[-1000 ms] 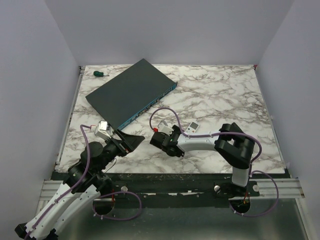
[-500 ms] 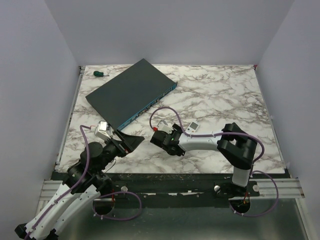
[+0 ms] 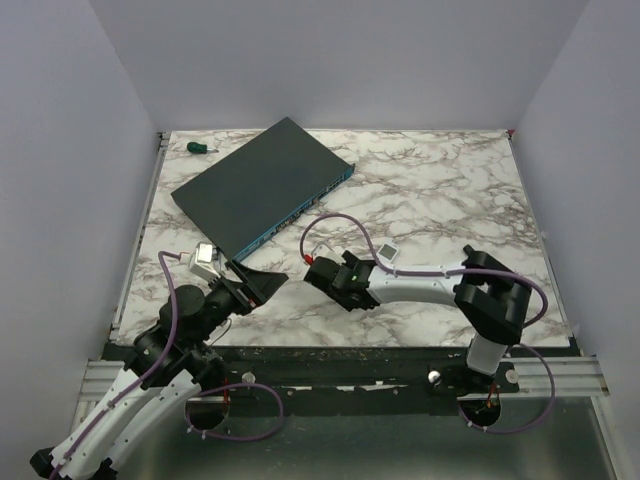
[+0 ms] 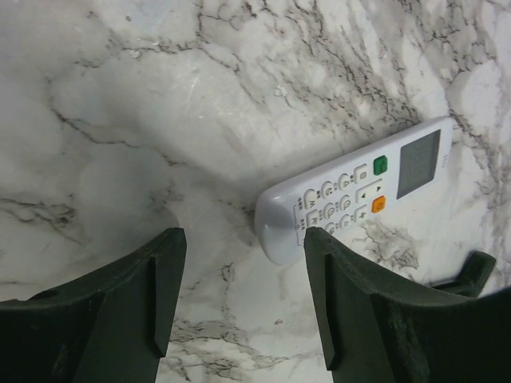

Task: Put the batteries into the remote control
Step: Place the remote control at the center of the board, then reset both arms

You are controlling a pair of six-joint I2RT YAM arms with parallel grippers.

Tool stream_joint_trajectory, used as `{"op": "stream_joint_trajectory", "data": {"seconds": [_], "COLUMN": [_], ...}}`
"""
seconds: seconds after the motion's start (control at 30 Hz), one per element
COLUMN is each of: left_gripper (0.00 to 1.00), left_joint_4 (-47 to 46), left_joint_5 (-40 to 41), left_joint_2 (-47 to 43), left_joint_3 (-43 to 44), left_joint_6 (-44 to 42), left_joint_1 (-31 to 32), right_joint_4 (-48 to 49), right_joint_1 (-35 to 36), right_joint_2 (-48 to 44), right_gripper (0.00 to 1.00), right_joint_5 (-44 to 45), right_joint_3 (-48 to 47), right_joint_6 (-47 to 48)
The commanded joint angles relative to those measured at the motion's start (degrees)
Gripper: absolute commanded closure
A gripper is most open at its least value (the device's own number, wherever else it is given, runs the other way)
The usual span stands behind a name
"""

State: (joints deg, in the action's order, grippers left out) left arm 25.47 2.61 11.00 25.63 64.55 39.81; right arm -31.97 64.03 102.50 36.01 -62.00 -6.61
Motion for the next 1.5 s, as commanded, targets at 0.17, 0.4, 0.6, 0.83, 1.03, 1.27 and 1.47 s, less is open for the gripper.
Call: {"op": "stream_joint_trajectory", "data": {"seconds": [0.17, 0.4, 0.6, 0.83, 1.03, 1.27, 1.47], "left_gripper": [0.05, 0.05, 0.04, 0.04, 0.01, 0.01, 0.02], "left_joint_4": [1.23, 4.86, 7.25, 9.74, 13.99, 12.3, 13.17], "left_joint_5": [0.71, 3.25, 3.41, 4.99, 10.19, 11.29, 13.63], "left_joint_2": [-0.89, -1.06, -1.22, -0.54, 1.64, 1.44, -3.07], "left_joint_3": [1.26, 3.04, 3.84, 4.62, 6.39, 5.31, 3.6], "left_joint_6": [-0.8, -5.66, -9.16, -13.67, -19.59, -21.58, -19.34], "left_joint_1": [-0.21, -0.23, -0.2, -0.3, -0.34, -0.33, -0.32], "right_joint_4": [12.3, 27.94, 33.29, 30.3, 29.94, 22.52, 22.48], "right_joint_1": [-2.25, -18.54, -32.88, -49.75, -51.13, -51.19, -51.11], "right_joint_2": [-11.01, -27.58, -45.98, -64.22, -73.14, -81.79, -88.21], "right_gripper": [0.27, 0.14, 0.13, 0.12, 0.12, 0.12, 0.12], "right_joint_5": [-15.43, -29.88, -35.29, -46.5, -46.52, -42.65, -37.41], "right_joint_3": [5.04, 17.2, 29.26, 40.75, 47.11, 47.5, 49.76], "right_joint_6": [-4.74, -13.59, -22.54, -30.79, -35.41, -31.4, -32.51]}}
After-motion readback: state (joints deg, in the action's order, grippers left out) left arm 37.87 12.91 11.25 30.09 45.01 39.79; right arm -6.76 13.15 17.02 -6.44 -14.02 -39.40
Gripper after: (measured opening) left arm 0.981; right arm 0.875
